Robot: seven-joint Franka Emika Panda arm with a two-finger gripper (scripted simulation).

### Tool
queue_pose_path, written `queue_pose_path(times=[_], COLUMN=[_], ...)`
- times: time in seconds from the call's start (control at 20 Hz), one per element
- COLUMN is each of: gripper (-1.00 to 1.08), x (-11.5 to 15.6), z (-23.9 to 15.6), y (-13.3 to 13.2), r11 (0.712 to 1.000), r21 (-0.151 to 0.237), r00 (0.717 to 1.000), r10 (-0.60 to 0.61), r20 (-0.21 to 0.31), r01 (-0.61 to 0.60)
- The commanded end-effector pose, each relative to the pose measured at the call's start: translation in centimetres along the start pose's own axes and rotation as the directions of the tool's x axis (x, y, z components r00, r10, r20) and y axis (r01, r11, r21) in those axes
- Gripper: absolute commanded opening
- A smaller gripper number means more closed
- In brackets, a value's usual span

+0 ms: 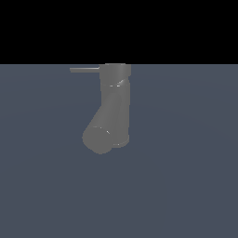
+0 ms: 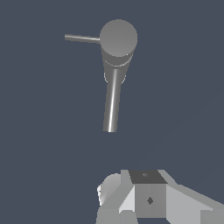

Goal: Turn on the faucet by rotating a designated handle.

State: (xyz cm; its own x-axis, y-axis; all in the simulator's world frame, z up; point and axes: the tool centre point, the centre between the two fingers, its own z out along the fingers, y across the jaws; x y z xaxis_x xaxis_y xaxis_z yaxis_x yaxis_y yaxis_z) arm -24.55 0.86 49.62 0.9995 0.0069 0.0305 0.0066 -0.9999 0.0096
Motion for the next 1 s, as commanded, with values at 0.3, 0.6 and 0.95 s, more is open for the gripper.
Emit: queue_pose_path(times=[0.3,0.6,0.95], gripper=[-1.0,-1.0,-1.0], x=[0.8,1.1,1.7], z=[-0.2,-0.3,-0.1], y=[-0.8,-1.1,-1.2], r11=[1.0,1.0,1.0], r21=[0.004,0.004,0.012], r00=[1.0,0.999,1.0], r10=[-0.013,-0.027,0.005], r20=[-0.012,-0.018,-0.016], r01=[0.013,0.028,-0.005])
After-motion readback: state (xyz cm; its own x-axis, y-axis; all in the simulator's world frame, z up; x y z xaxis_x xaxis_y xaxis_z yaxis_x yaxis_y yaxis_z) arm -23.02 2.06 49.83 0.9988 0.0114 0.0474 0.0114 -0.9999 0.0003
